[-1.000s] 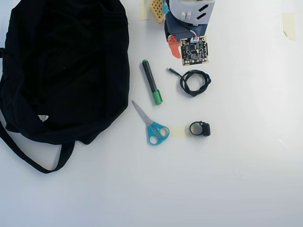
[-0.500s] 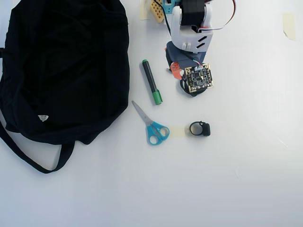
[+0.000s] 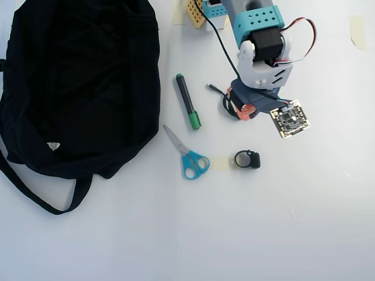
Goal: Put the bike light into the black bag
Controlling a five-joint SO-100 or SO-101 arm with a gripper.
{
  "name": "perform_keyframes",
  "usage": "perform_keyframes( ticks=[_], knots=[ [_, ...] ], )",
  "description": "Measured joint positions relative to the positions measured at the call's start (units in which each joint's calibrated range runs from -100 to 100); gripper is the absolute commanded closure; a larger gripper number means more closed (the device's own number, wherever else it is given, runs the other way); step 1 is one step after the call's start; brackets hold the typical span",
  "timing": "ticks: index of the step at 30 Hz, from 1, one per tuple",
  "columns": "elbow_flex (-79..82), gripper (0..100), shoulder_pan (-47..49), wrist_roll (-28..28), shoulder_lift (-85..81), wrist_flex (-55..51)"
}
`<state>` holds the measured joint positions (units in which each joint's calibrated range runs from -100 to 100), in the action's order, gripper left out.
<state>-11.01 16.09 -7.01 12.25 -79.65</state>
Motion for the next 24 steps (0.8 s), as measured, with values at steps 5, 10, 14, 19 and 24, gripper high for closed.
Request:
perform_keyframes(
  ticks=[5,10,14,19,24],
  knots=[
    [-2.9,98,2.9,-0.4,3.3,0.0],
    [-6.7,98,5.4,-2.5,7.7,0.0],
    [-10.2,98,5.9,-2.8,10.0,-0.1],
    [-12.4,98,6.9,-2.6,12.2,-0.1],
    [-13.3,98,7.0,-0.4,13.8,-1.2]
  ],
)
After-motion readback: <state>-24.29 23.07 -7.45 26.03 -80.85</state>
